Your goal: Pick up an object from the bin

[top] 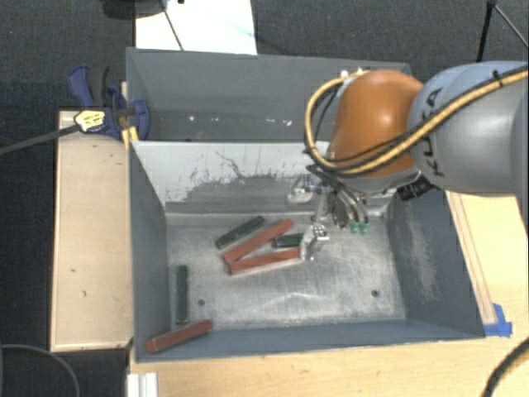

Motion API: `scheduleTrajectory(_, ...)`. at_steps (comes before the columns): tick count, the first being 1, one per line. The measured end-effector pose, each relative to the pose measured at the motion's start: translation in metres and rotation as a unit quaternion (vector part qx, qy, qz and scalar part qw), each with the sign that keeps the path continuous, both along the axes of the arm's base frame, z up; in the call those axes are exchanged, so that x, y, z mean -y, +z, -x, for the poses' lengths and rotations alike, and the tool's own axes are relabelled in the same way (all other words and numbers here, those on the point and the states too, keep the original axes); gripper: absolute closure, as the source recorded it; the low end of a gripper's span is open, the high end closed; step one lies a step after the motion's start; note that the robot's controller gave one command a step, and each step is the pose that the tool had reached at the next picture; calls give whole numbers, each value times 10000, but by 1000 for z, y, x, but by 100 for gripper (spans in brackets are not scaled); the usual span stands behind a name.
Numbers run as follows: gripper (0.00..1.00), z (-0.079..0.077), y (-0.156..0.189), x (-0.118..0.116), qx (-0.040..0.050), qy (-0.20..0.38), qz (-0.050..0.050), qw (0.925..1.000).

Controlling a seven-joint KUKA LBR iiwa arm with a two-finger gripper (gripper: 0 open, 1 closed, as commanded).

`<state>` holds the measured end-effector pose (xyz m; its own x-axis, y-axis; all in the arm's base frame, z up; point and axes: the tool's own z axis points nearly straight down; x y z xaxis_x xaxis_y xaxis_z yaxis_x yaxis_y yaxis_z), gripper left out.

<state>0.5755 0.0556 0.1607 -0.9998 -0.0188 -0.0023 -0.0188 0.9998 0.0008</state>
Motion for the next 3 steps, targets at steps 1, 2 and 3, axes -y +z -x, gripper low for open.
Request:
scheduleTrajectory(1, 0, -3, -15, -4, -5, 8, -1, 10000)
scheduleTrajectory(2, 100, -16, -85, -5, 78, 0, -10, 10000)
scheduleTrajectory(3, 100, -16, -85, -5, 77, -3, -11, 10000)
